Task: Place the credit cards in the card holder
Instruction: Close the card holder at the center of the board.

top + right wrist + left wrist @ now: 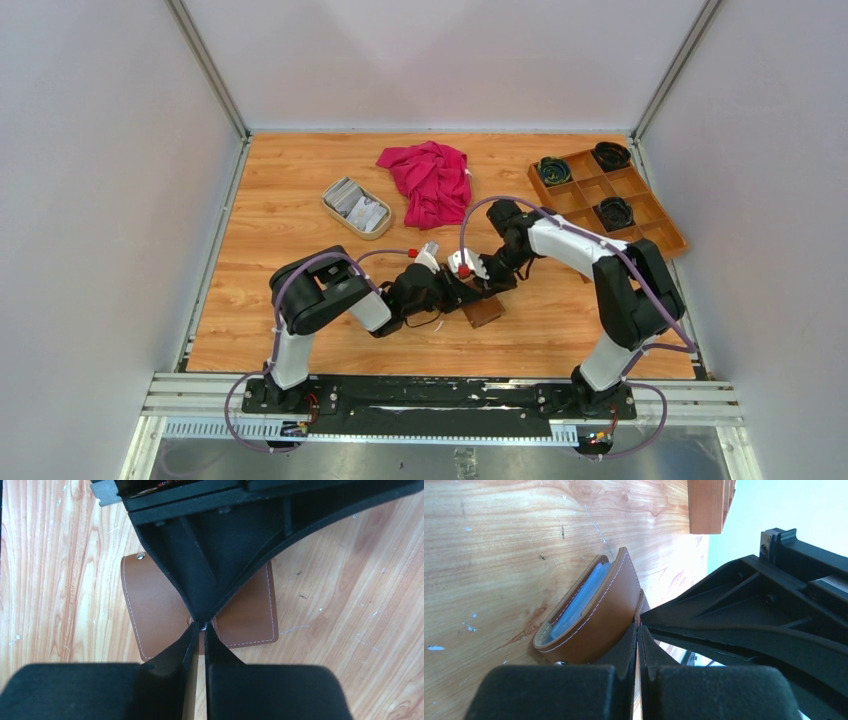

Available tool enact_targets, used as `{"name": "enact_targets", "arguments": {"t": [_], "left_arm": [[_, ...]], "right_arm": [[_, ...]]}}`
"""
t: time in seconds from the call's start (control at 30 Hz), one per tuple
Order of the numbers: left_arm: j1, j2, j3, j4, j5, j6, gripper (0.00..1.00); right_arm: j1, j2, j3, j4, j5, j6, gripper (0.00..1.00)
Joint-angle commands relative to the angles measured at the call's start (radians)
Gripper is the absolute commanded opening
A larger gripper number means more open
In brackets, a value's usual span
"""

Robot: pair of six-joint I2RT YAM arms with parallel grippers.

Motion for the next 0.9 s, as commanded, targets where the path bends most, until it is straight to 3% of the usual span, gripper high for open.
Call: {"name": "enact_targets", "arguments": {"t": [0.0, 0.27, 0.37, 0.67, 0.87], "left_arm": [[0.009, 0.048, -0.027, -0.066, -0.028, 0.017, 0.0], [0.01, 0.071, -0.034, -0.034, -0.02, 0.013, 0.0], [0.013, 0.061, -0.038, -0.027, -0.016, 0.018, 0.0], [0.033, -0.098, -0.05, -0.173, -0.034, 0.113, 0.34], [0.041, -0.192, -0.064, -0.263, -0.057, 0.182, 0.43]], "right_arm": [[0.059, 0.059, -0.027, -0.005, 0.097, -0.024, 0.07], [0.079, 0.084, -0.025, -0.005, 0.136, -0.001, 0.05], [0.08, 0.076, -0.015, -0.007, 0.13, 0.021, 0.12], [0.034, -0.017, 0.048, -0.044, 0.07, 0.097, 0.35], [-0.002, -0.087, 0.074, -0.079, 0.029, 0.124, 0.45]]}}
